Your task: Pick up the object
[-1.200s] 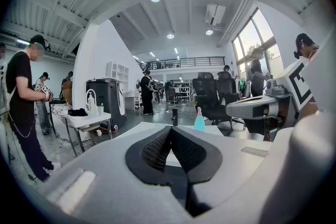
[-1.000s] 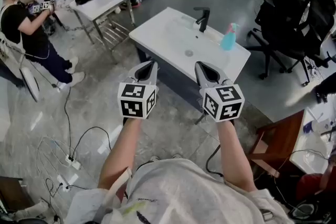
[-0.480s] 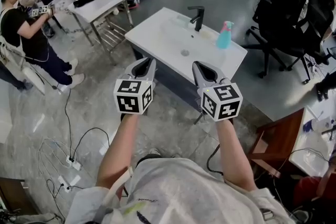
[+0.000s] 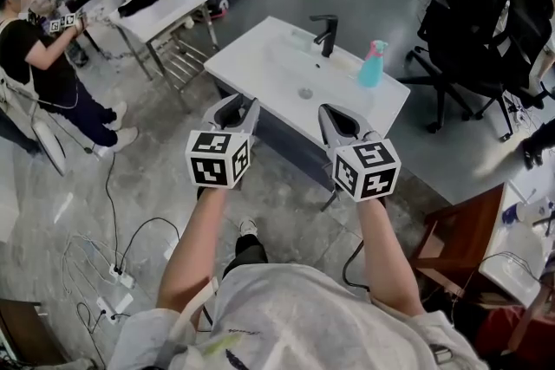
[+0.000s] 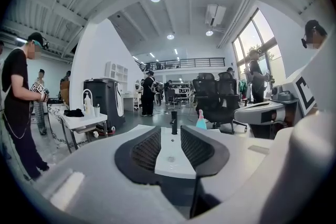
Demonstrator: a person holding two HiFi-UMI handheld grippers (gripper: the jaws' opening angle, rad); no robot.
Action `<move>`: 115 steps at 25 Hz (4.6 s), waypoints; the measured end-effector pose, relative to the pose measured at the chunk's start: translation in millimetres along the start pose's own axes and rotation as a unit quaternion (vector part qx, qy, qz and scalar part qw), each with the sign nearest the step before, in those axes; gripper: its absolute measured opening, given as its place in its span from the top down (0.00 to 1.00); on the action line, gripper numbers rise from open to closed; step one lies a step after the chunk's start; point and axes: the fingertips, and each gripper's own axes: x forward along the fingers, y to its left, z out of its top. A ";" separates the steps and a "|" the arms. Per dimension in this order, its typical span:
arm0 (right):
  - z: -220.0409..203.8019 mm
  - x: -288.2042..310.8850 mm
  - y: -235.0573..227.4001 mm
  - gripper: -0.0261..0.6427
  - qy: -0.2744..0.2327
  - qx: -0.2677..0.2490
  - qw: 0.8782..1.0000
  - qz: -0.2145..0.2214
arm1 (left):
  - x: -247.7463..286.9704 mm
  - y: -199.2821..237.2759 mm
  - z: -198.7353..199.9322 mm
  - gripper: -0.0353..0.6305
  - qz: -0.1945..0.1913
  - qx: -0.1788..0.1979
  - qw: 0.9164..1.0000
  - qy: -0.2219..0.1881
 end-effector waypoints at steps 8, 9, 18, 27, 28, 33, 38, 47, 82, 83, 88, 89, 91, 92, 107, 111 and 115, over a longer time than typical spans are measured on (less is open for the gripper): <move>5.0 53.6 -5.0 0.96 0.002 -0.003 1.000 -0.013 | 32.3 48.1 5.0 0.70 -0.010 -0.005 1.000 -0.012; 6.6 61.6 -5.6 0.96 0.002 -0.003 1.000 -0.017 | 37.1 55.5 7.4 0.70 -0.013 -0.005 1.000 -0.015; 21.1 134.3 -9.4 0.96 0.009 0.000 0.998 -0.058 | 87.3 128.9 22.6 0.66 -0.044 -0.010 0.999 -0.018; 28.1 187.7 -14.9 0.96 0.018 0.008 0.993 -0.114 | 132.1 186.0 29.2 0.63 -0.093 -0.011 0.995 -0.013; 28.8 191.8 -15.3 0.96 0.018 0.008 0.993 -0.120 | 135.8 191.2 30.2 0.63 -0.098 -0.012 0.995 -0.013; 36.5 208.2 -19.4 0.96 0.015 0.008 0.988 -0.151 | 152.5 207.7 32.5 0.61 -0.127 -0.013 0.992 -0.012; 39.8 220.0 -21.5 0.96 0.015 0.004 0.985 -0.173 | 166.8 216.7 30.2 0.60 -0.150 -0.011 0.989 -0.010; 39.0 224.3 -37.8 0.96 0.013 0.009 0.979 -0.203 | 192.9 215.7 31.3 0.60 -0.178 -0.003 0.984 -0.009; 49.9 269.0 -259.2 0.96 -0.002 0.036 0.958 -0.286 | 426.4 152.9 69.8 0.60 -0.236 0.016 0.972 -0.007; 50.8 269.6 -266.0 0.96 -0.003 0.037 0.957 -0.288 | 432.4 150.2 71.1 0.60 -0.237 0.017 0.971 -0.008; 52.2 275.9 -292.3 0.96 -0.005 0.041 0.955 -0.293 | 458.3 142.0 74.3 0.60 -0.241 0.019 0.970 -0.005; 51.9 277.3 -296.0 0.96 -0.005 0.042 0.955 -0.293 | 462.4 140.9 74.3 0.60 -0.241 0.020 0.970 -0.004; 50.5 278.6 -303.3 0.96 -0.003 0.045 0.955 -0.292 | 469.4 137.3 74.0 0.60 -0.241 0.020 0.970 -0.001; 49.6 278.6 -307.0 0.96 -0.003 0.046 0.956 -0.291 | 472.4 135.0 74.0 0.60 -0.241 0.021 0.970 0.001; 49.5 281.7 -328.2 0.96 -0.004 0.057 0.955 -0.292 | 495.9 119.0 85.4 0.60 -0.251 0.032 0.967 0.002; 51.5 284.5 -330.8 0.96 -0.007 0.057 0.950 -0.308 | 504.2 121.3 87.5 0.60 -0.265 0.035 0.964 0.001; 53.5 290.4 -329.2 0.96 -0.010 0.057 0.943 -0.328 | 512.2 126.2 89.6 0.60 -0.285 0.044 0.957 -0.001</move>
